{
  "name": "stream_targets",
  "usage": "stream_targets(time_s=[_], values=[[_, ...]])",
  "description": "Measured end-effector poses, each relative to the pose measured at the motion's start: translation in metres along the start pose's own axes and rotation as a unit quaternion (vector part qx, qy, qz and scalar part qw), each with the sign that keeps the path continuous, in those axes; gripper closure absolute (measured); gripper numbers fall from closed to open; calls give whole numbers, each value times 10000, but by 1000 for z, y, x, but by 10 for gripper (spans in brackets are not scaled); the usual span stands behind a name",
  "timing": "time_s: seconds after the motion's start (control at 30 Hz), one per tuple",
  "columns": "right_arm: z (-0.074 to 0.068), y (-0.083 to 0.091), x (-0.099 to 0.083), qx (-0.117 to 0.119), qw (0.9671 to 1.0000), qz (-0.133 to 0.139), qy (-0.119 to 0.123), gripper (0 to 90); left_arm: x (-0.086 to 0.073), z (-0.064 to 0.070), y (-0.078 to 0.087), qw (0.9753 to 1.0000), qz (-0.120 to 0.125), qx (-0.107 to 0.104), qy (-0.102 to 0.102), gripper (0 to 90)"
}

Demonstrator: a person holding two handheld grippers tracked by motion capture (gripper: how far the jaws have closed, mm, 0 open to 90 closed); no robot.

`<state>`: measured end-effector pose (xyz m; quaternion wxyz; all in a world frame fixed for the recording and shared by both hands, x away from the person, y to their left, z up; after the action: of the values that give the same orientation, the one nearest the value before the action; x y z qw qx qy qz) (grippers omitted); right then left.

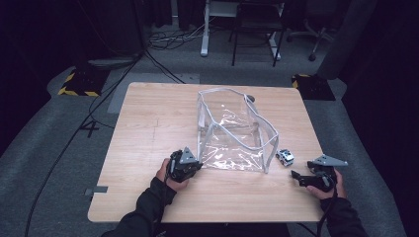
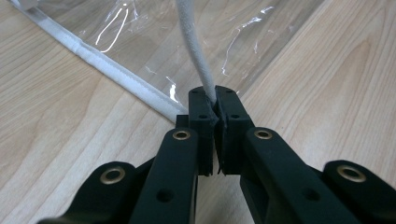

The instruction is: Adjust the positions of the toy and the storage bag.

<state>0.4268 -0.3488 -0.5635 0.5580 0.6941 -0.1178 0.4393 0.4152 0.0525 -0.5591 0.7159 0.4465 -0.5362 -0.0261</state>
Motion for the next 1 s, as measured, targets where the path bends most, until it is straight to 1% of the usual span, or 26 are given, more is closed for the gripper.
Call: stream_targets(time_s=[0.03, 0.13, 0.23, 0.27, 0.37, 0.43, 0.47, 0.5, 0.7, 0.77, 0.8, 0.83, 0.87, 0.9, 0.93, 0.97, 1.0], values=[[0, 0, 0, 0, 10000, 0, 0, 158, -1, 0, 1, 10000, 18, 9, 31, 863], [0, 0, 0, -2, 10000, 0, 1, 158, -8, -1, 9, 10000, -2, 74, 19, 863], [0, 0, 0, -2, 10000, -9, -16, 158, -12, -2, 13, 10000, -43, 74, 12, 863], [0, 0, 0, -3, 10000, -8, -14, 158, -15, -3, 17, 9999, -42, 110, 33, 863], [0, 0, 0, -3, 10000, -9, -13, 158, -18, -3, 20, 9999, -44, 102, 67, 863], [0, 0, 0, -3, 10000, -9, -15, 158, -20, -5, 23, 9998, -51, 163, 47, 863], [0, 0, 0, -2, 10000, -9, -14, 158, -22, -4, 24, 9999, -62, 115, 100, 863], [0, 0, 0, -2, 10000, -9, -14, 158, -23, -5, 25, 9998, -43, 166, 67, 863], [0, 0, 0, -4, 10000, -10, -12, 158, -32, -4, 35, 9998, -24, 93, 165, 852], [0, 0, 0, -5, 10000, -11, -9, 158, -35, -4, 36, 9998, -72, 76, 185, 829], [0, 0, 0, -8, 10000, -11, -13, 158, -37, -4, 38, 9997, -107, 134, 155, 824], [0, 0, 0, -8, 10000, -11, -13, 158, -37, -4, 38, 9997, -107, 134, 155, 821], [0, 0, 0, -9, 10000, -11, -14, 158, -40, -7, 39, 9994, -204, 222, 145, 787], [0, 0, 0, -9, 10000, -11, -14, 158, -40, -7, 39, 9994, -204, 222, 145, 772], [0, 0, -1, -9, 10000, -15, -11, 158, -42, -9, 41, 9992, -199, 278, 208, 772], [0, 0, 0, -10, 10000, -12, -12, 158, -43, -8, 42, 9992, -193, 246, 260, 752], [0, 1, -1, -12, 10000, -17, -7, 159, -45, -10, 45, 9990, -204, 320, 225, 696]])
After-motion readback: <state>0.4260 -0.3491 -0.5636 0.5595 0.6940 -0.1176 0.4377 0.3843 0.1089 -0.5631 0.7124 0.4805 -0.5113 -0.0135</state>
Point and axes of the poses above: each handheld gripper's, and its own axes: y roughly backward along the jaws, x roughly out of its top, z roughly to its right, the point moved 9 cm from there along -y, roughly forward along the jaws
